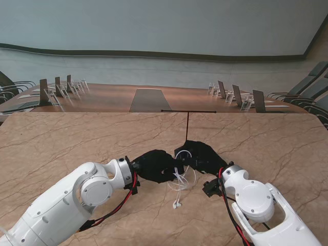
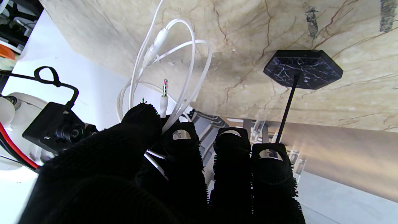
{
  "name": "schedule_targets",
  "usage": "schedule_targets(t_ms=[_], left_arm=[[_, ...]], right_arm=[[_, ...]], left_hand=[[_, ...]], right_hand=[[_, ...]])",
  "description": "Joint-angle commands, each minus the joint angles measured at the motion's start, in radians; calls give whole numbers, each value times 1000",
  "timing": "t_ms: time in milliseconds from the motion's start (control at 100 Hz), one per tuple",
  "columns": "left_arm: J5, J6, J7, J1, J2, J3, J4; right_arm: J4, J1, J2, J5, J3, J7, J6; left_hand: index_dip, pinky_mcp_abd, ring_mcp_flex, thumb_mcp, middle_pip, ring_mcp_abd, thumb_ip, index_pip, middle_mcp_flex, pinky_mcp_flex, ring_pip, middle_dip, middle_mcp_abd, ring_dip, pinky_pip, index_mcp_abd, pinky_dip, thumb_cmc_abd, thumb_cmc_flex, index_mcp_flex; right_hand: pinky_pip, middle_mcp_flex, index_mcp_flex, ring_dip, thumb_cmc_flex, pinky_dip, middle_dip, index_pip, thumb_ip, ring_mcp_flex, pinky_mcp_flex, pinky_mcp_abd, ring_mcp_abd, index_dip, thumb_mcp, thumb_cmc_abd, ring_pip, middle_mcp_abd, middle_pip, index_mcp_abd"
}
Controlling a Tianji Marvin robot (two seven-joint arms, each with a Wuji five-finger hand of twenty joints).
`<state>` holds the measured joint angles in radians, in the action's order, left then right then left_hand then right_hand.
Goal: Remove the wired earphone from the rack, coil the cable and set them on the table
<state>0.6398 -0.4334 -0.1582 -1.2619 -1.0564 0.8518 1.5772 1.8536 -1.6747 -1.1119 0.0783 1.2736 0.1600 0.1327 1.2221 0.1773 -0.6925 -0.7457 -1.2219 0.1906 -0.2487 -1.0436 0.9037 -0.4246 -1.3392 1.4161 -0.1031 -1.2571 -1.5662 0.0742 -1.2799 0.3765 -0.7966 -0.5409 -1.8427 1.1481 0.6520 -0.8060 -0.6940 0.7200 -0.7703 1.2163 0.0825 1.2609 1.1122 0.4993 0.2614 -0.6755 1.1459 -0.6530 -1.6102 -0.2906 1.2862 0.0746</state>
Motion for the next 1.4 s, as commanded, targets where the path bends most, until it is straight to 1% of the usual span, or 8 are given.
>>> schedule_targets(t_ms=[0,420,750,970,1300,1360,1390], left_arm=[[-1,-2,12,-4,-12,1,10],[-13,0,49,4,-24,1,-1],[-14,-4,73,1,-31,17,5],[-26,11,78,0,-34,16,10],[-32,21,90,7,-40,13,7],[-32,21,90,8,-39,15,6],[-31,21,91,9,-39,16,5]], right_arm=[[-4,-7,-9,-4,-11,1,7],[-17,-10,-18,-35,-26,-20,40],[-37,-9,-24,-39,-36,-39,63],[-52,-2,-29,-46,-45,-50,72],[-56,5,-25,-49,-55,-32,77],[-52,2,-21,-47,-51,-18,84],[-49,-1,-17,-43,-48,-2,86]], left_hand=[[60,-10,0,5,-25,-9,19,-120,13,-6,-21,12,-3,-1,-35,54,-8,-41,-16,-32],[60,-9,0,8,-24,-8,18,-119,14,-6,-21,11,-2,0,-36,55,-7,-42,-17,-32],[60,-7,-1,8,-24,-7,18,-119,14,-9,-21,11,-2,0,-37,55,-7,-42,-18,-32],[60,-6,-1,7,-24,-6,18,-119,15,-8,-21,11,-1,0,-37,54,-6,-40,-18,-34],[59,-7,-1,7,-24,-6,18,-117,15,-7,-20,11,-1,1,-36,53,-6,-40,-19,-34],[59,-7,1,7,-24,-6,18,-117,15,-7,-20,11,-1,1,-36,53,-6,-40,-20,-33],[59,-6,-1,7,-24,-6,18,-117,15,-6,-20,11,-1,1,-36,54,-6,-39,-20,-33]], right_hand=[[-221,74,45,-40,-71,-11,-1,158,53,36,62,-40,37,-24,27,100,-107,-210,31,56],[-220,73,45,-39,-72,-11,-1,158,51,36,62,-36,41,-25,30,98,-106,-213,31,51],[-219,73,47,-39,-72,-10,-1,158,51,35,61,-32,45,-26,31,98,-106,-214,31,49],[-219,73,47,-39,-72,-9,-1,158,51,35,61,-31,46,-26,32,98,-106,-216,31,50],[-213,69,44,-38,-70,-10,0,158,51,35,60,-26,48,-26,30,99,-104,-217,29,50],[-197,54,35,-30,-67,-19,1,156,51,35,58,-5,66,-24,22,106,-88,-224,23,56],[-186,36,20,-22,-57,-27,0,151,51,35,57,4,71,-22,9,114,-81,-221,27,75]])
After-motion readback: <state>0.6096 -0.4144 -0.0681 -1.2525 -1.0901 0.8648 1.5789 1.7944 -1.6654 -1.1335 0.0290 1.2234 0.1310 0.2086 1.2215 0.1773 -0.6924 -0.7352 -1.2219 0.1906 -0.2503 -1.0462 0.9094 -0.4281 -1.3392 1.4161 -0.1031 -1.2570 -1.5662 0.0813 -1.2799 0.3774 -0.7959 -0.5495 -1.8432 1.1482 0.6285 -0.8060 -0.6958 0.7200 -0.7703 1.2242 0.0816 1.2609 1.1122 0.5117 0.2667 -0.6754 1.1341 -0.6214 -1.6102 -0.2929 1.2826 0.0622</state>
